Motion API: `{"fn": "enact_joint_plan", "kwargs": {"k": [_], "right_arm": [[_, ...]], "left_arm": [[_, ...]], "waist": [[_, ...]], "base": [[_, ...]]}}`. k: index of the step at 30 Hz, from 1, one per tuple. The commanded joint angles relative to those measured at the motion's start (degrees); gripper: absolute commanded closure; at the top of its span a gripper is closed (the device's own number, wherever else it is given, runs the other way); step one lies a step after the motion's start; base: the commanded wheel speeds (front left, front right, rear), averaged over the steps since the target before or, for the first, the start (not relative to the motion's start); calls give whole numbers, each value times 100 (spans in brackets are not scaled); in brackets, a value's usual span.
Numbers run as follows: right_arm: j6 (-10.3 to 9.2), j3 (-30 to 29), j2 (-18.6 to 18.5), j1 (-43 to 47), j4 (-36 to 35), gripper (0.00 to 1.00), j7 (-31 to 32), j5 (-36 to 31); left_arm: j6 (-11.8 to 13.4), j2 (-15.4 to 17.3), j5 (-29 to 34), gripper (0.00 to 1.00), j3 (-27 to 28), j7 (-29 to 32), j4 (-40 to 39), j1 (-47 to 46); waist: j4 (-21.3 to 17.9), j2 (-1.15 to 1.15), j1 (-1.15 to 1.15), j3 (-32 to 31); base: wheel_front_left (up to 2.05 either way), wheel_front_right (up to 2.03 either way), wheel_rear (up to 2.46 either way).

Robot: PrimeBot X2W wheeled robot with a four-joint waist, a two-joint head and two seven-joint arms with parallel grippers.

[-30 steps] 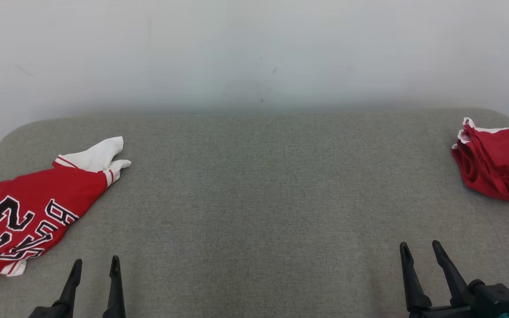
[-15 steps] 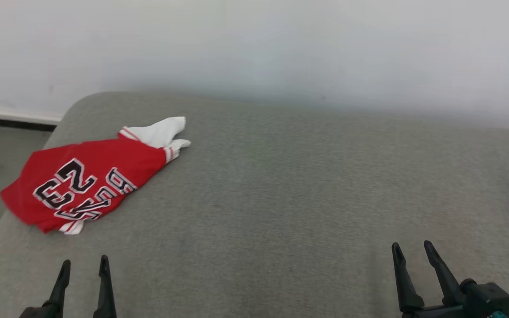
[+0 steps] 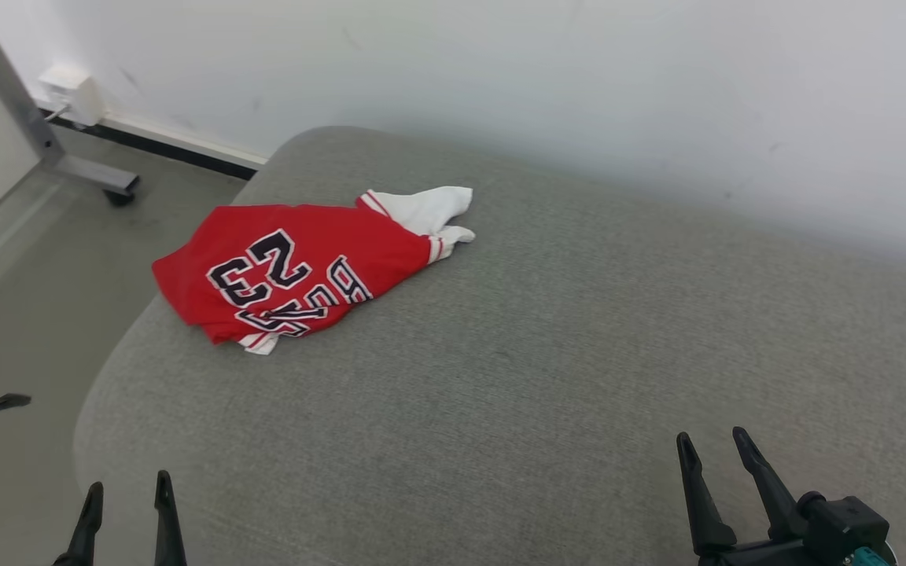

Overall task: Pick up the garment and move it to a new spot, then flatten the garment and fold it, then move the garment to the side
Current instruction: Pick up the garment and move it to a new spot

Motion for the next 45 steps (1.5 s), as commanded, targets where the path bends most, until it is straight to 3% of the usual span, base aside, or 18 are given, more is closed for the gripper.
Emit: {"fn": "enact_joint_plan", "kwargs": {"k": [1,12,22,28,34,38,45], "right_arm": [[-14,22,6,-58,23,0,-1,26],[-14,118,-7,-93,87,0,0,66],[-14,-74,-267,-418,-61,0,-1,-60],[-14,-406,-503,-743,-292,0,-1,-109],[-14,-675,-558,-997,-557,0,-1,-179],[-15,-794,-487,-1082,-698,0,-1,-237],[-14,-869,-426,-1169,-866,0,-1,-303]], "left_arm": [[31,2,-25,0,54,0,-34,95],[47,-1,-70,0,161,0,-49,87],[-55,164,-314,0,327,0,42,-1024],[-143,577,-506,0,379,43,311,-2475],[-97,1027,-678,0,516,464,764,-3827],[-70,1373,-718,0,573,877,1202,-4389],[-31,1854,-781,0,688,1361,2205,-4801]], "waist": [[300,0,0,-33],[157,0,0,-71],[-731,0,0,528],[-1440,0,0,1317],[-2149,0,0,2072],[-2543,0,0,2382],[-2896,0,0,2527]], "base": [[0,0,0],[0,0,0],[0,0,0],[0,0,0],[0,0,0],[0,0,0],[0,0,0]]}}
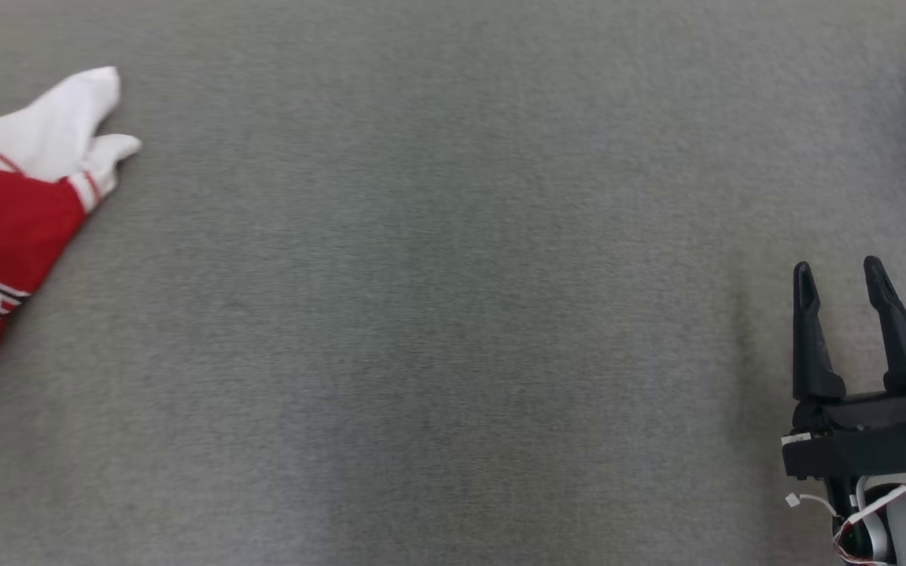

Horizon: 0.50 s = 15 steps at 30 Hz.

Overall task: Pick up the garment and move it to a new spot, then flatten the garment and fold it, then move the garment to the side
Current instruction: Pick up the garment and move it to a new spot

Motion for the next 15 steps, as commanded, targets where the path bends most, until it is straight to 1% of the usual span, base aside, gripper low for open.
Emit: {"fn": "enact_joint_plan", "kwargs": {"k": [1,3,4,7,9,13,15], "right_arm": [[-16,-9,32,-53,-32,0,-1,-43],[-15,-21,24,-57,-41,0,-1,-48],[-15,-21,24,-57,-41,0,-1,-48],[-16,-34,7,-32,-44,0,-1,-72],[-16,-38,1,-10,-48,0,-1,-86],[-16,-19,-1,3,-59,0,-1,-100],[-16,2,8,-10,-66,0,-1,-108]], "left_arm": [[3,163,-42,0,52,114,234,-32],[-35,250,-103,0,63,442,623,7],[-35,250,-103,0,63,442,623,7],[-111,395,-246,0,81,937,1072,-2],[-105,449,-317,0,126,1276,1339,-6],[-119,500,-447,0,79,2161,1831,21],[-73,452,-524,0,112,2338,1965,37]], "waist": [[-607,-2,-2,490],[-647,-2,-2,442],[-647,-2,-2,442],[-669,-2,-2,377],[-673,-2,-2,343],[-670,-2,-2,304],[-673,-2,-2,300]], "base": [[0,0,0],[0,0,0],[0,0,0],[0,0,0],[0,0,0],[0,0,0],[0,0,0]]}}
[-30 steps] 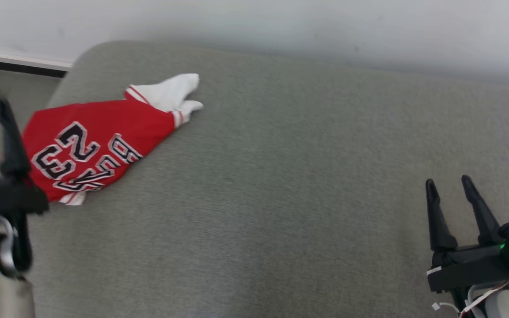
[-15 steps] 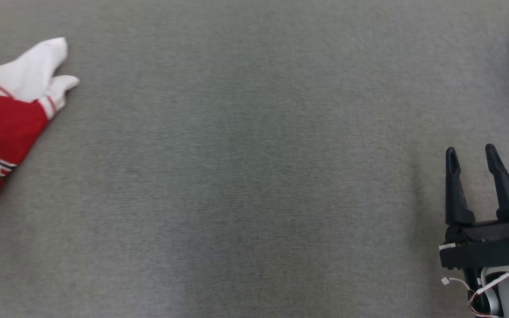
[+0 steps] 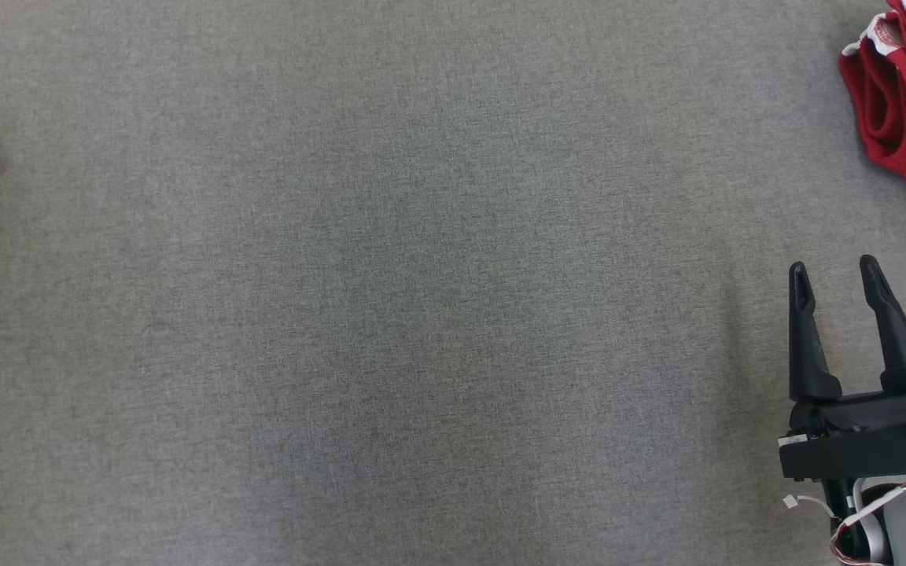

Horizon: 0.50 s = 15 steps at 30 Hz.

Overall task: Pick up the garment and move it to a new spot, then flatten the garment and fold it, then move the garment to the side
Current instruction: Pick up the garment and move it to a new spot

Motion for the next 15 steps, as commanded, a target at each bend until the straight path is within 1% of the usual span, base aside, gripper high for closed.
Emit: {"fn": "enact_joint_plan", "kwargs": {"k": [1,2,3,4,8,12,15], "right_arm": [[-16,11,14,-6,-12,0,-1,-23],[-15,29,22,-16,-4,0,-1,-28],[-16,45,31,-24,5,0,-1,-32],[-16,69,33,-30,32,0,-1,-28],[-16,72,55,4,87,0,-1,5],[-15,84,112,74,150,0,-1,69],[-15,129,203,124,216,0,-1,66]], "left_arm": [[41,-59,-35,0,-16,114,161,144],[40,-50,-36,0,-32,193,209,167],[47,-58,-57,56,-27,203,224,187],[59,-81,-6,100,-73,55,198,245],[67,-35,179,100,-201,-629,-68,177],[22,23,323,100,-333,-1284,-373,-15],[-36,-41,275,100,-404,-1659,-713,-205]], "waist": [[-2,0,1,-3],[-6,0,1,-15],[-15,0,1,-27],[-26,0,1,-62],[-6,0,1,-221],[47,0,1,-479],[68,0,1,-704]], "base": [[0,0,0],[0,0,0],[0,0,0],[0,0,0],[0,0,0],[0,0,0],[0,0,0]]}}
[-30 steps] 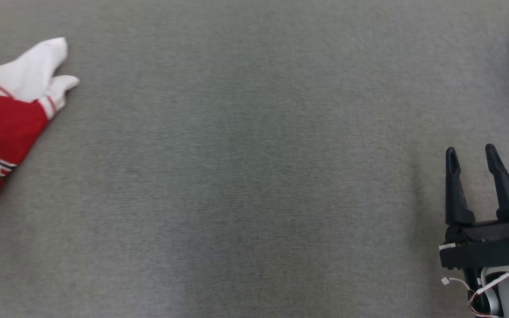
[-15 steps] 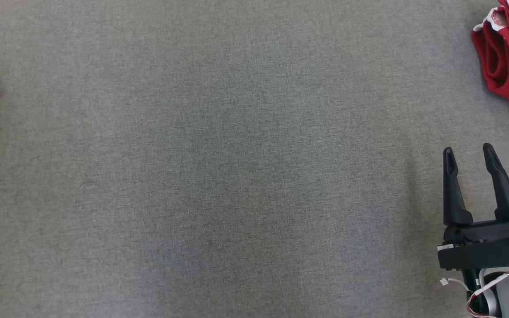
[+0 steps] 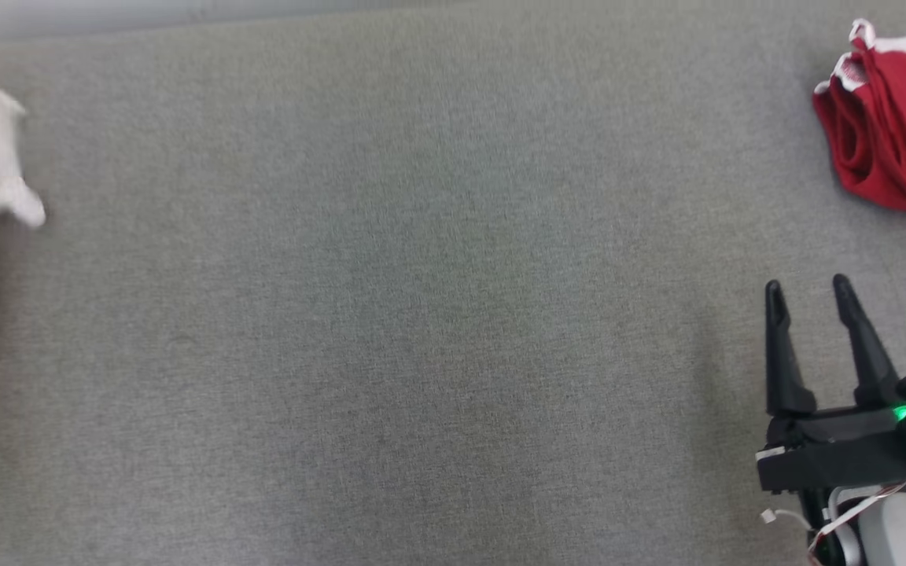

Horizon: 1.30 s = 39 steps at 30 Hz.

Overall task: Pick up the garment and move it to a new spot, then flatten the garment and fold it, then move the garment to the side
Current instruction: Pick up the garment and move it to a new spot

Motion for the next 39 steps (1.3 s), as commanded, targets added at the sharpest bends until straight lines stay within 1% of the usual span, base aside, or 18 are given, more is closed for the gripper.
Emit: {"fn": "enact_joint_plan", "kwargs": {"k": [1,5,8,13,16,17,18,21,23,26,28,30,33,36,39], "right_arm": [[-15,39,75,96,54,0,-1,17],[-15,47,167,153,161,0,-1,68],[-16,24,237,187,219,0,-2,95],[-16,-4,369,178,264,0,-2,125],[-15,-14,431,153,298,0,-1,139],[-15,-3,458,151,303,0,-1,133],[-15,-3,458,151,303,0,-1,133],[-16,-56,496,146,327,0,-2,148],[-16,-77,541,149,327,0,-1,122],[-16,-133,558,132,342,0,-1,142],[-15,-138,581,127,338,0,-1,129],[-16,-154,587,141,326,0,-1,128],[-16,-191,599,184,328,0,-1,89],[-15,-198,601,208,321,0,-1,66],[-16,-196,549,254,336,0,-1,66]], "left_arm": [[-68,-54,-32,100,-45,-185,-258,-169],[-143,-162,6,100,-325,-346,-981,-423],[-191,-268,-71,100,-559,-203,-1561,-623],[-222,-616,-223,100,-1049,131,-2465,-961],[-239,-936,-419,100,-1305,281,-2763,-1148],[-241,-1031,-453,100,-1359,320,-2805,-1183],[-241,-1031,-453,100,-1359,320,-2805,-1183],[-246,-1297,-493,100,-1600,336,-2780,-1312],[-247,-1537,-560,100,-1755,291,-2706,-1397],[-249,-1845,-620,100,-1991,183,-2548,-1464],[-252,-1979,-650,100,-2159,80,-2445,-1442],[-255,-2075,-672,100,-2354,-26,-2347,-1333],[-247,-2134,-678,100,-2560,-226,-2261,-1067],[-229,-2169,-693,100,-2666,-467,-2283,-669],[-159,-2205,-746,100,-2753,-682,-2398,-47]], "waist": [[42,0,0,-324],[-35,0,0,-595],[-181,0,0,-732],[-602,0,0,-804],[-912,0,0,-776],[-1024,0,0,-766],[-1024,0,0,-766],[-1303,0,0,-733],[-1478,0,0,-711],[-1664,0,0,-676],[-1736,0,0,-663],[-1756,0,0,-657],[-1701,0,0,-676],[-1541,0,0,-712],[-1334,0,0,-746]], "base": [[0,0,0],[0,0,0],[0,0,0],[0,0,0],[0,0,0],[0,0,0],[0,0,0],[0,0,0],[0,0,0],[0,0,0],[0,0,0],[0,0,0],[0,0,0],[0,0,0],[0,0,0]]}}
